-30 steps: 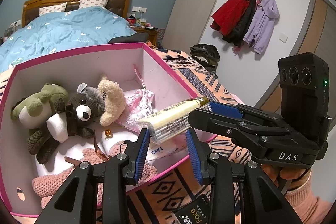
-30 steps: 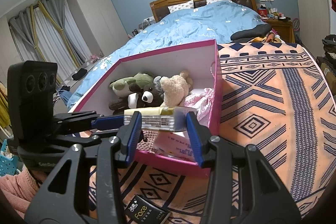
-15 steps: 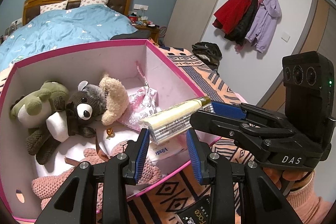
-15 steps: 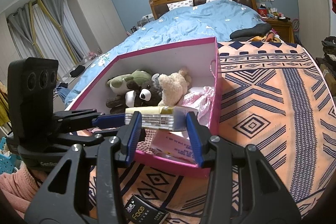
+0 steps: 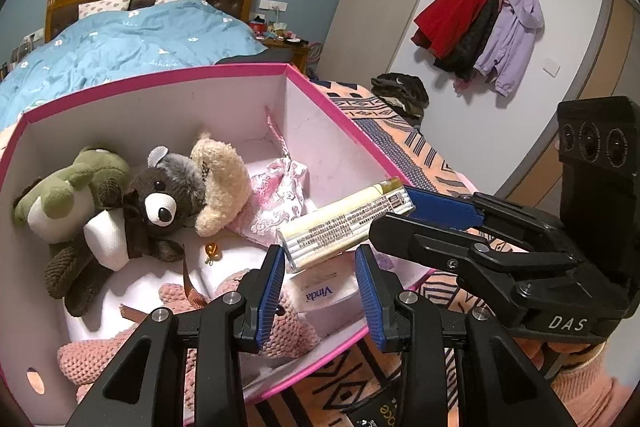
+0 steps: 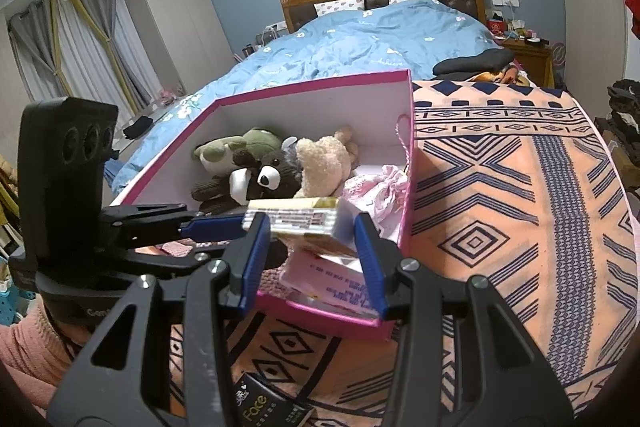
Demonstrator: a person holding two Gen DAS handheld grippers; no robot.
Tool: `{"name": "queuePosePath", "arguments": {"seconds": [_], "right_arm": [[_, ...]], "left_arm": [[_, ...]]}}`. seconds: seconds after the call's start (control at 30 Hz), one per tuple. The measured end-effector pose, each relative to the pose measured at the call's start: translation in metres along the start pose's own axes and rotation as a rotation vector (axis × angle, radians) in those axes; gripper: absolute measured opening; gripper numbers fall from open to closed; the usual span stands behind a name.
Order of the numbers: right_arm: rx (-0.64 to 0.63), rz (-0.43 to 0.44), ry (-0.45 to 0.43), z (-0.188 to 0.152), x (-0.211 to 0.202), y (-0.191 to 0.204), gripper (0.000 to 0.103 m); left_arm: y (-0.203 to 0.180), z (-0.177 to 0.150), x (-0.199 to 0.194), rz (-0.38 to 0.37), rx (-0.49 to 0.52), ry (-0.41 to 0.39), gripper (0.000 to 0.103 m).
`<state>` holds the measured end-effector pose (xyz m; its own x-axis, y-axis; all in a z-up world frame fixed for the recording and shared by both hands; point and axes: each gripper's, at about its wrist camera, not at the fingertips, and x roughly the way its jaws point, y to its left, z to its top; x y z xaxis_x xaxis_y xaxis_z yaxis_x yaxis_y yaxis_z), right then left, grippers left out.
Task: Organize objects
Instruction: 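Turn the gold pack flat, lower it into the box, open the right gripper, then move the right gripper down toward the black 'Face' tissue pack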
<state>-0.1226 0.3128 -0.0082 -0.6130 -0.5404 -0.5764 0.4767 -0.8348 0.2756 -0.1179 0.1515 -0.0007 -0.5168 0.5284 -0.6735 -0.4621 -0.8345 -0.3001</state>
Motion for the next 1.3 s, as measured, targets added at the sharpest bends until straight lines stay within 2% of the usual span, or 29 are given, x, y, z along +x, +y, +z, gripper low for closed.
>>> {"name": "queuePosePath", "arguments": {"seconds": [0.17, 0.47, 0.67, 0.77, 0.93, 1.03, 1.17, 1.3], "right_arm": [[0.015, -0.005, -0.022, -0.002, -0.004, -0.001, 0.047], [0.043, 0.015, -0.055, -0.008, -0.02, -0.005, 0.047], [0.028, 0.063, -0.094, -0.018, -0.043, 0.002, 0.048], [0.01, 0.091, -0.112, -0.025, -0.057, 0.007, 0.049], [-0.01, 0.116, -0.109, -0.042, -0.073, 0.012, 0.055], [0.002, 0.127, -0.074, -0.058, -0.073, 0.013, 0.055], [0.031, 0.136, 0.004, -0.085, -0.061, 0.012, 0.055], [0.074, 0.14, 0.065, -0.108, -0.049, 0.008, 0.055]], "left_arm": [[0.003, 0.0, 0.002, -0.005, -0.015, 0.003, 0.04], [0.001, -0.007, -0.01, 0.017, -0.003, -0.037, 0.054], [-0.021, -0.018, -0.044, 0.031, 0.085, -0.114, 0.074], [-0.032, -0.024, -0.067, 0.025, 0.135, -0.166, 0.077], [-0.041, -0.042, -0.098, -0.016, 0.157, -0.219, 0.08], [-0.042, -0.057, -0.102, -0.02, 0.147, -0.215, 0.08], [-0.045, -0.08, -0.089, -0.01, 0.146, -0.157, 0.08], [-0.047, -0.098, -0.07, -0.034, 0.12, -0.093, 0.08]]}}
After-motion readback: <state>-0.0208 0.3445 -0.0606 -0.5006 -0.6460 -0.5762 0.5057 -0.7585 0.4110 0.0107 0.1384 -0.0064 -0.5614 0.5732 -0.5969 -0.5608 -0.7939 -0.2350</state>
